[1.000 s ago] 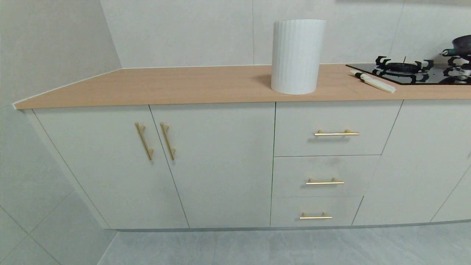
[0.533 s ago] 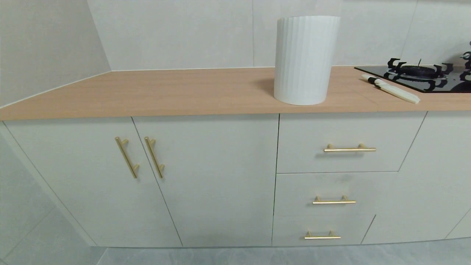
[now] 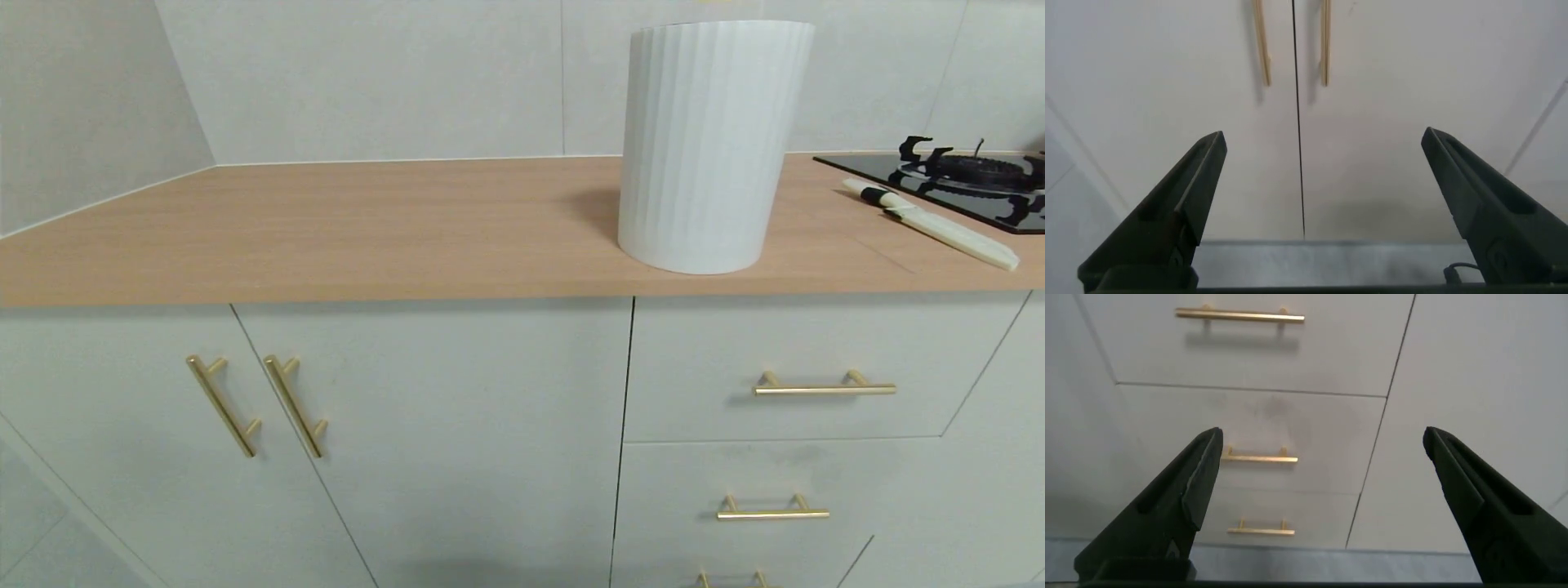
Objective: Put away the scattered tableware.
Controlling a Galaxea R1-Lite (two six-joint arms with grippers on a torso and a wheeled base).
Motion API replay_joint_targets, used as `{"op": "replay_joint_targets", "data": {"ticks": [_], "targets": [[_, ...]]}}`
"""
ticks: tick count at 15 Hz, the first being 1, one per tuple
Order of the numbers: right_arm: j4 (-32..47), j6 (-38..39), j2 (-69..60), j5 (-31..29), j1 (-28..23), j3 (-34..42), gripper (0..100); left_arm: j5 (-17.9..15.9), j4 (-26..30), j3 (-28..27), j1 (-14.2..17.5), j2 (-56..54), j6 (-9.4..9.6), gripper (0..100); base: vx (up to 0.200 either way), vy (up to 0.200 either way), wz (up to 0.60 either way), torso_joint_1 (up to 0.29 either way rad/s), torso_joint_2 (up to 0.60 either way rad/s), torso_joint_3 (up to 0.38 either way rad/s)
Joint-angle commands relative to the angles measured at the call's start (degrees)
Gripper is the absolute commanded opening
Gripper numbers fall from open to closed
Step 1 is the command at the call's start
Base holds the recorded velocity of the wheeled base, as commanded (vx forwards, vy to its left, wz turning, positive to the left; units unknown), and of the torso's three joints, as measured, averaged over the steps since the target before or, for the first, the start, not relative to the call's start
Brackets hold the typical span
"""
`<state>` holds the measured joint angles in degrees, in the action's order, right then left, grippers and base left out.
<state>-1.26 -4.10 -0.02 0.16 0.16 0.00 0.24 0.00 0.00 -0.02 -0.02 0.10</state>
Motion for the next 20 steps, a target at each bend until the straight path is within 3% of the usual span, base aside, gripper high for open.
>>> {"op": "replay_joint_targets", "data": {"ticks": [1,3,11,18,20], "targets": [[-0.1,0.0,0.1,0.0,0.0,0.0,100,0.0,0.0,0.0,-0.1,0.0,-0.01,100,0.200,0.000,0.00,0.002,0.00,0.007],[-0.1,0.0,0.1,0.0,0.0,0.0,100,0.0,0.0,0.0,0.0,0.0,-0.01,100,0.200,0.000,0.00,0.000,0.01,0.005],[-0.1,0.0,0.1,0.0,0.0,0.0,100,0.0,0.0,0.0,-0.1,0.0,-0.01,100,0.000,0.000,0.00,0.000,0.00,0.000],[-0.1,0.0,0.1,0.0,0.0,0.0,100,0.0,-0.1,0.0,-0.1,0.0,-0.01,100,0.000,-0.200,0.00,0.001,0.00,0.002],[-0.1,0.0,0.1,0.0,0.0,0.0,100,0.1,-0.1,0.0,0.0,0.0,-0.10,100,0.000,0.000,0.00,0.000,0.00,0.000]]}}
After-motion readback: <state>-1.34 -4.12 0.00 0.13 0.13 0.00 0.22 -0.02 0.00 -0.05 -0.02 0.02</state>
